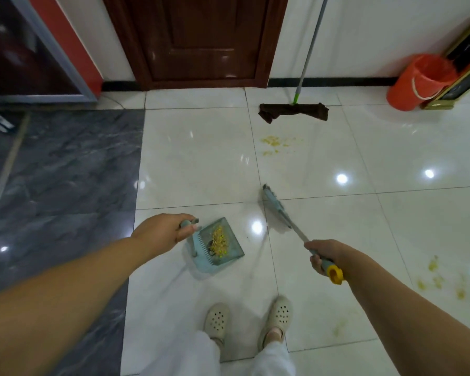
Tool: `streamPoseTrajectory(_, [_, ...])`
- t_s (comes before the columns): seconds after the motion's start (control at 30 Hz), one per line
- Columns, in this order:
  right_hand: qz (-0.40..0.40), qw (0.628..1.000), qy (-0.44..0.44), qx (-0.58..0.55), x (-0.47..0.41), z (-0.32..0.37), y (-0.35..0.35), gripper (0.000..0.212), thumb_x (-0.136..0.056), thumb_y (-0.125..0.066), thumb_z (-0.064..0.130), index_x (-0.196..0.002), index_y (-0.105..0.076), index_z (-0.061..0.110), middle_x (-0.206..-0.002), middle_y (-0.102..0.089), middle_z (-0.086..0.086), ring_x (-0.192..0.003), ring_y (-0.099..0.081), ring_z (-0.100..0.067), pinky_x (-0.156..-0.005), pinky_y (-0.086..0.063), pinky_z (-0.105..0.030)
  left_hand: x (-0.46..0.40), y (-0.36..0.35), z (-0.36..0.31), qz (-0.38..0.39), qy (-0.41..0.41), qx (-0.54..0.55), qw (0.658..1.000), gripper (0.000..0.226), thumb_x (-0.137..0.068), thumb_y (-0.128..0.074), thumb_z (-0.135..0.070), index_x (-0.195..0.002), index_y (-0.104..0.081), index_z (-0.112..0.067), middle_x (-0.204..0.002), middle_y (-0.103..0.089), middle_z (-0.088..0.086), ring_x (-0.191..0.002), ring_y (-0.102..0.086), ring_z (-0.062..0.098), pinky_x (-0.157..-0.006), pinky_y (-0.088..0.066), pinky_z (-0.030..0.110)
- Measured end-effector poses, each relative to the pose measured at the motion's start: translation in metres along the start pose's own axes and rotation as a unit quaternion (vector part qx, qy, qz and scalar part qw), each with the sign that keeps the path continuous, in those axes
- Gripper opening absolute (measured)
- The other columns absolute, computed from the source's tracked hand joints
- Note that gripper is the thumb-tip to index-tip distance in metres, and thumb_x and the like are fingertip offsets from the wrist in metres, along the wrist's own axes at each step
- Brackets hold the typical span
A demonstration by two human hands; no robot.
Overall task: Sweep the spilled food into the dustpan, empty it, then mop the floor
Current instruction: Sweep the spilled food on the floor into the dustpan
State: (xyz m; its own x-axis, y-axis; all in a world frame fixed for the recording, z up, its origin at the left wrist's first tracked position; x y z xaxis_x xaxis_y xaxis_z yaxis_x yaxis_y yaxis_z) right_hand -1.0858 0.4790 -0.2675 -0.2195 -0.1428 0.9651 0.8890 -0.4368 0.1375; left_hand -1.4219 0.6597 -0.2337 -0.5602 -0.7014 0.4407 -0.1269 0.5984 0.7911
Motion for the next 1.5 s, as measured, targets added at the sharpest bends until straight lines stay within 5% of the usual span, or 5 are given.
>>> streamPoseTrajectory(0.3, [0.075, 0.995, -0.057, -0.013, -0.006, -0.020, -0.037, 0.011, -0.097, -0.048, 0.010, -0.091, -0.043, 0.003, -0.041, -0.042, -0.006, -0.026, -0.039, -0.012, -0.031, -0.039, -0.014, -0.005, 0.006, 0.002, 0.056, 0.036, -0.047, 0.997, 0.046, -0.096, -0.036, -0.052, -0.133, -0.050, -0.028, -0.124, -0.062, 0.003, -0.109, -0.057, 0.024, -0.083, -0.045, 0.029])
streamPoseTrajectory(0.6, [0.207, 0.971, -0.098, -0.068, 0.041, -0.039, -0.071, 0.005, -0.097, -0.044, 0.007, -0.098, -0.041, 0.011, -0.044, -0.041, -0.005, -0.029, -0.040, -0.011, -0.029, -0.038, -0.014, -0.001, 0.013, 0.005, 0.053, 0.056, -0.074, 0.994, 0.037, -0.095, -0.036, -0.055, -0.089, -0.050, -0.022, -0.092, -0.064, 0.005, -0.084, -0.058, 0.023, -0.078, -0.050, 0.034])
streamPoseTrajectory(1.07, [0.068, 0.998, -0.008, 0.008, 0.027, -0.041, -0.059, 0.028, -0.091, -0.053, -0.004, -0.113, -0.052, 0.014, -0.042, -0.043, -0.004, -0.031, -0.038, -0.009, -0.033, -0.037, -0.012, 0.022, 0.004, 0.025, -0.012, 0.094, -0.098, 0.991, 0.048, -0.090, -0.031, -0.061, -0.091, -0.061, -0.023, -0.077, -0.062, -0.001, -0.074, -0.058, 0.018, -0.067, -0.049, 0.029])
streamPoseTrajectory(1.2, [0.090, 0.995, -0.026, 0.015, 0.022, -0.054, -0.077, 0.014, -0.089, -0.056, -0.003, -0.094, -0.052, 0.010, -0.047, -0.047, -0.006, -0.033, -0.041, -0.009, -0.035, -0.040, -0.014, 0.024, 0.000, 0.032, -0.015, 0.088, -0.135, 0.987, 0.046, -0.091, -0.029, -0.059, -0.088, -0.059, -0.025, -0.067, -0.055, -0.006, -0.064, -0.054, 0.012, -0.054, -0.041, 0.024])
streamPoseTrajectory(1.5, [0.183, 0.977, -0.050, -0.094, 0.048, -0.083, -0.097, 0.029, -0.092, -0.049, -0.004, -0.115, -0.049, 0.015, -0.048, -0.044, -0.005, -0.030, -0.039, -0.007, -0.031, -0.039, -0.011, 0.036, -0.013, 0.037, -0.024, 0.087, -0.147, 0.985, 0.043, -0.091, -0.030, -0.059, -0.086, -0.053, -0.023, -0.066, -0.054, -0.004, -0.067, -0.056, 0.018, -0.056, -0.040, 0.026])
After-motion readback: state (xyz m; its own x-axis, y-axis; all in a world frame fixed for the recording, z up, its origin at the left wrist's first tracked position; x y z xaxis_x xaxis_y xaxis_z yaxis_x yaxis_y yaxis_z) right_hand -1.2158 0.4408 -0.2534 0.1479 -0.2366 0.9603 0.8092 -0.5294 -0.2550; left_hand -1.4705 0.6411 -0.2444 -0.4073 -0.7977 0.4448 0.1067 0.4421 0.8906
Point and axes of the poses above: each hand's wrist, its own x-axis away from the middle knuckle, its own y-axis out of the back of the hand, z = x × y, the point moved 2 cm from there along -x, towards the middle knuckle
